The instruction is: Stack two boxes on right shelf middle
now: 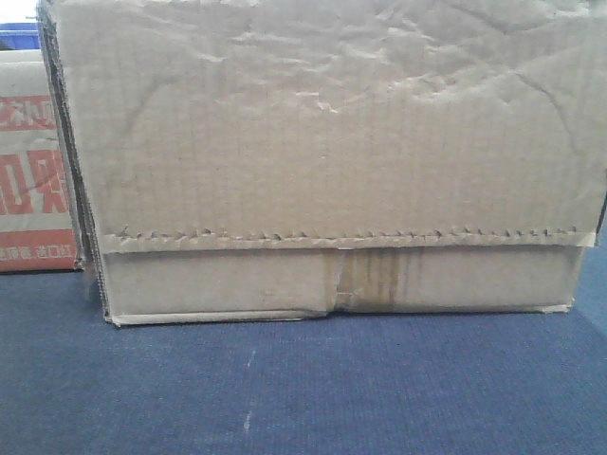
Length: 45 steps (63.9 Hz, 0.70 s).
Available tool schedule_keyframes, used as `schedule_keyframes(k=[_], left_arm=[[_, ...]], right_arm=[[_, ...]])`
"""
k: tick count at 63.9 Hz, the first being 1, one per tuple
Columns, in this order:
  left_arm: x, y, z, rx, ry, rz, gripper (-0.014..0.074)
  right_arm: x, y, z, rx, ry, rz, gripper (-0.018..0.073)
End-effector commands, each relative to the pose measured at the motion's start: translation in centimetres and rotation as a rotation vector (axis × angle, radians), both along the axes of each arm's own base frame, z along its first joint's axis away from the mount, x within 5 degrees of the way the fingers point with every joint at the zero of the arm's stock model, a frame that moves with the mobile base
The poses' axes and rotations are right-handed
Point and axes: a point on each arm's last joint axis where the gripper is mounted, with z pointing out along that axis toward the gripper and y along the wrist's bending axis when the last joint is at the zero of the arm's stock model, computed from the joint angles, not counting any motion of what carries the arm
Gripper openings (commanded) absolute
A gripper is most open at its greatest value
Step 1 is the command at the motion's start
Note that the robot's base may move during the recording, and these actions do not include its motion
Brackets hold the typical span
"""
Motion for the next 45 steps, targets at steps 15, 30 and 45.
schedule_keyframes(k=[15,30,45], left_arm=[[9.3,0.9,0.4,0.062,0.281,-0.016,0.0601],[15.5,5.2,-1.3,0.135,0.447,0.018,0.0601],[20.1,6.9,-6.4,0.101,0.596,-0.005,0.0601]], right_arm=[[0.7,0.3,0.1,-0.009,-0.007,0.016,0.0570],[0.7,0.5,0.1,-0.009,-0.008,0.038,0.0570],[0.7,0.5,0.1,-0.009,-0.002,0.037,0.0570]])
